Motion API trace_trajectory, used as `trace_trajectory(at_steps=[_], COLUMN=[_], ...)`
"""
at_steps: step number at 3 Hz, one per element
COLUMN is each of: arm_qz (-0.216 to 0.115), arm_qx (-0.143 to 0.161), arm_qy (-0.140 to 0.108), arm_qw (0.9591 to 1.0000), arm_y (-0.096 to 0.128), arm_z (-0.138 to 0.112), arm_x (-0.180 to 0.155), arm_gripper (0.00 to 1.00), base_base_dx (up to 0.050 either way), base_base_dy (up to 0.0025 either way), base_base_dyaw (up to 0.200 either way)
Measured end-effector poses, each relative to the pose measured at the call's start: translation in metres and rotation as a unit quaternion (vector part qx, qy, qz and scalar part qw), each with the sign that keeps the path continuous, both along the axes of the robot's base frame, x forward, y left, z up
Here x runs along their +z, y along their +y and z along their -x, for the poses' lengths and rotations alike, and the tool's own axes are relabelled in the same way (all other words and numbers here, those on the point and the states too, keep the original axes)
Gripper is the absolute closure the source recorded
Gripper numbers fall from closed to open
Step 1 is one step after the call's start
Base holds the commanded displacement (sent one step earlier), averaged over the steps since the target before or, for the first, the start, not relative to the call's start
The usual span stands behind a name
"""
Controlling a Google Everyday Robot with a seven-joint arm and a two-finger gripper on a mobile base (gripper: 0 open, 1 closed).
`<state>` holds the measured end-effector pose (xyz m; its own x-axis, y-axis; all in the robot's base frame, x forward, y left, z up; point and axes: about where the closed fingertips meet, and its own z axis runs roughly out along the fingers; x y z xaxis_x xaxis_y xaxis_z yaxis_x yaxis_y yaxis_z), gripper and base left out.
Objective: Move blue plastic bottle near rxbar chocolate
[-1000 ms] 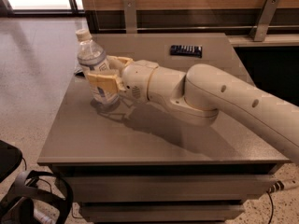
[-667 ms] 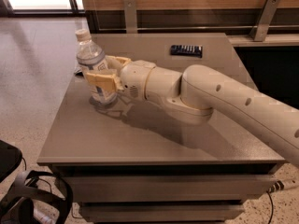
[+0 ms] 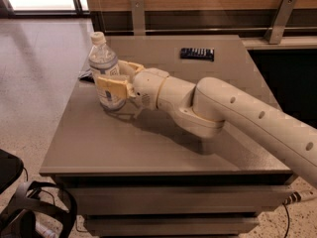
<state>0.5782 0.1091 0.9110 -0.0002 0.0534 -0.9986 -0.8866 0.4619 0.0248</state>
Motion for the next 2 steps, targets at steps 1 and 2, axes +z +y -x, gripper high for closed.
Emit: trace_trajectory(at_steps=[1,2], arm_qz=[-0.014,-0.014], arm_qx=[-0.019,-0.018], arm_qy=[0.0,-0.002], arm_qw=[0.9997,0.9997], arm_y=[-0.0153,-0.0142], arm_z=[-0.002,-0.001], arm_x=[-0.0073,-0.0054], arm_gripper=[1.0,0.75], base_base_dx=[0.0,0.0], base_base_dy=[0.0,0.0], base_base_dyaw=[0.0,0.0])
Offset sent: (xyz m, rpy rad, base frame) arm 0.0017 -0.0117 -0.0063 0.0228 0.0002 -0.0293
